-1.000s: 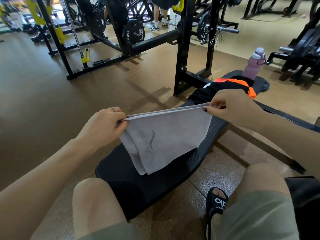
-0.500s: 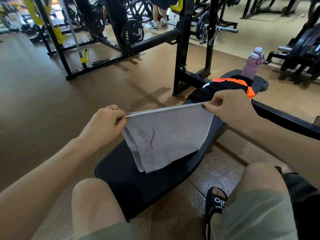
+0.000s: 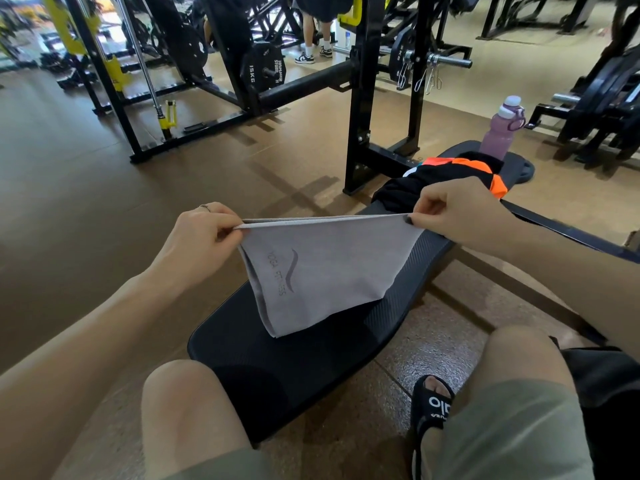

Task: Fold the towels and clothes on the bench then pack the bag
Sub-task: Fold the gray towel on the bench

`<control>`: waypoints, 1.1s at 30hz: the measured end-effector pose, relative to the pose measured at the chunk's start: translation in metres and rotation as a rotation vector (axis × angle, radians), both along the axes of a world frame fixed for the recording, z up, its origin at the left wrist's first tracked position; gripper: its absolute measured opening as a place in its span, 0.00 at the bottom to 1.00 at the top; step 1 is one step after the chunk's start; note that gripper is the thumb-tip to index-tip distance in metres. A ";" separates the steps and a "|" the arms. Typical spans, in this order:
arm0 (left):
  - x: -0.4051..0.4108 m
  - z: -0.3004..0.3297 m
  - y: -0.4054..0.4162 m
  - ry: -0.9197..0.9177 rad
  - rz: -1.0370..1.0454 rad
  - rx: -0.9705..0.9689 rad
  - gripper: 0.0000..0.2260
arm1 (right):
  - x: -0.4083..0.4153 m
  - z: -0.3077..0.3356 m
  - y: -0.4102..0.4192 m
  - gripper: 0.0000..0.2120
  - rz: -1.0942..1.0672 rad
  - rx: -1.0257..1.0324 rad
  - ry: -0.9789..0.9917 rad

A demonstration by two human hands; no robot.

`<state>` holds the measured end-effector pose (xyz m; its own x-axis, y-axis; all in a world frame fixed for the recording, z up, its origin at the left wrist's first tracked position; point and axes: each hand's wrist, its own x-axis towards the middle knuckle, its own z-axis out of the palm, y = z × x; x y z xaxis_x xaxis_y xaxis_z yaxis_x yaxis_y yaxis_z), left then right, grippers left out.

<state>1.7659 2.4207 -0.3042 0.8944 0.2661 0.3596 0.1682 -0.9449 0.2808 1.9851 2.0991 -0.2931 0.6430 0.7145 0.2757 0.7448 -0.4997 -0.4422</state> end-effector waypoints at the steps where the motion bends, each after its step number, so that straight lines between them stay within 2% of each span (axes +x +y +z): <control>1: 0.000 0.001 -0.001 -0.005 -0.017 0.005 0.07 | 0.000 -0.001 0.000 0.08 0.005 -0.004 -0.039; 7: 0.002 0.011 -0.004 -0.047 -0.117 0.015 0.08 | 0.001 -0.001 0.002 0.10 -0.071 0.097 -0.063; 12: 0.001 0.021 -0.007 -0.038 -0.192 0.006 0.08 | 0.005 0.002 0.004 0.11 -0.118 0.088 -0.076; 21: 0.001 0.026 -0.024 0.001 -0.214 -0.258 0.15 | -0.001 0.011 0.008 0.11 -0.144 0.122 -0.011; 28: 0.004 0.017 -0.029 -0.008 -0.036 -0.478 0.14 | -0.003 0.012 0.008 0.11 -0.134 0.129 -0.002; 33: 0.004 0.017 -0.032 -0.057 0.030 -0.490 0.12 | 0.000 0.008 0.007 0.11 -0.145 0.148 0.022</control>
<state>1.7700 2.3886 -0.2872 0.8661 0.4418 0.2339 0.1649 -0.6942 0.7006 1.9847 2.1060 -0.2851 0.7433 0.5666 0.3558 0.6591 -0.5293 -0.5342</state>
